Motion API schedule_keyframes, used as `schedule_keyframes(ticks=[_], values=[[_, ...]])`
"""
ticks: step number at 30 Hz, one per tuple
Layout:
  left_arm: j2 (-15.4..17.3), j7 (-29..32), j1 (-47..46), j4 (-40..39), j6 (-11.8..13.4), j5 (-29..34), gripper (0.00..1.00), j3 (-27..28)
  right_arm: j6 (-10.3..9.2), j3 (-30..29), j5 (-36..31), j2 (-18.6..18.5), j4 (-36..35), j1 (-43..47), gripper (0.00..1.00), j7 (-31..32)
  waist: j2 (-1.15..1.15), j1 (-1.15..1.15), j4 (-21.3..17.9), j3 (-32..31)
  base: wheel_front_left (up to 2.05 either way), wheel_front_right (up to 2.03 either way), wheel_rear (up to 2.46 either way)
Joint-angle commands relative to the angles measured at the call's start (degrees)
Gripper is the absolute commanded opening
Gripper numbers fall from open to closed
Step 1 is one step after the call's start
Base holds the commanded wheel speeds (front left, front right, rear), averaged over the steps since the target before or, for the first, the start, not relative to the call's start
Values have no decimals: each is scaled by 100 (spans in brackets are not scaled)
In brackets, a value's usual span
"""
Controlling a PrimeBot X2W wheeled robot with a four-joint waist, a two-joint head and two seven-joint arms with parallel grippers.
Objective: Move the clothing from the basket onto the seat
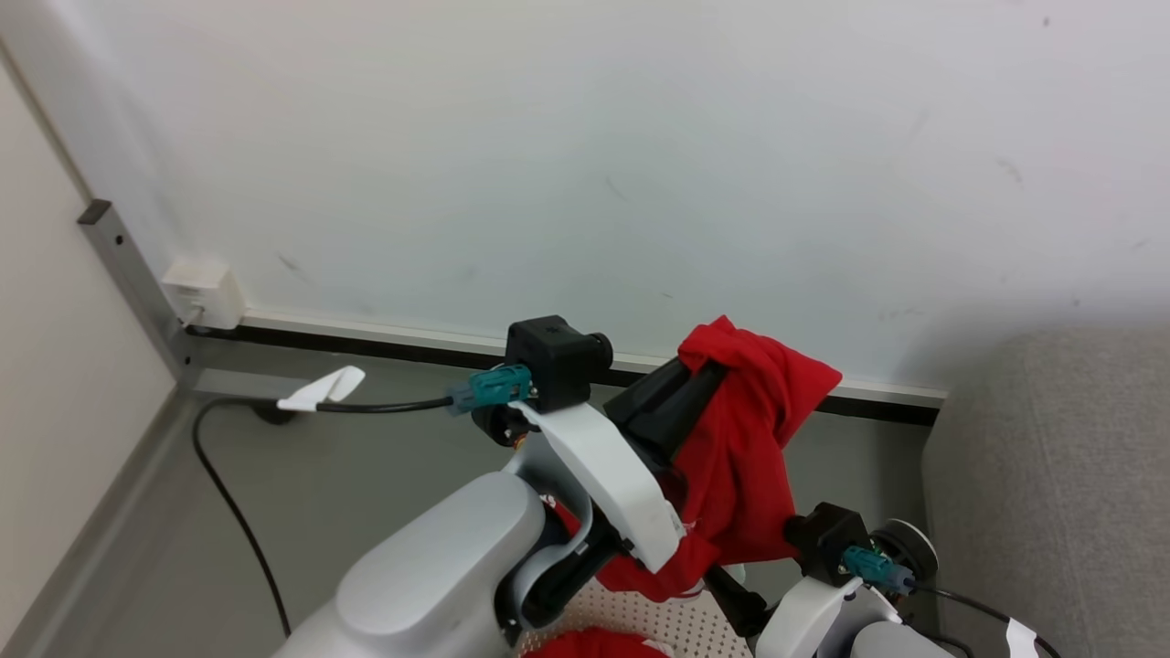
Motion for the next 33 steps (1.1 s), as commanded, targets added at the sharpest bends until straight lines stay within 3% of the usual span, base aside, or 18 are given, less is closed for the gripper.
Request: schedule_keyframes(ticks=[1,7,8,9,10,11,22,33], values=[[-7,32,47,-37,-18,-96,0,-22,3,-28,-86,16,50,-67,100,4,0,0,105,-22,0,0,0],[-47,73,73,-69,-24,-112,0,-84,3,-8,-73,139,161,-116,100,5,0,0,253,-57,0,0,0],[-45,72,76,-72,-19,-115,0,-83,3,-13,-35,151,185,-104,86,4,0,0,264,-60,0,0,0],[-41,69,80,-72,-16,-113,0,-83,3,-33,3,154,202,-101,33,4,0,0,273,-63,0,0,0],[-33,63,88,-72,-12,-120,0,-78,3,-41,14,161,211,-103,5,5,0,0,277,-66,0,0,0],[-19,56,99,-70,-3,-117,0,-71,3,-61,59,172,204,-93,0,5,0,0,275,-70,0,0,0],[234,-87,322,140,121,-233,0,103,4,-641,74,-80,-283,162,0,4,0,0,17,-92,0,0,0],[352,-242,604,125,176,-218,0,59,3,-2081,-145,-304,-1044,520,0,3,0,0,-278,-20,0,0,0]])
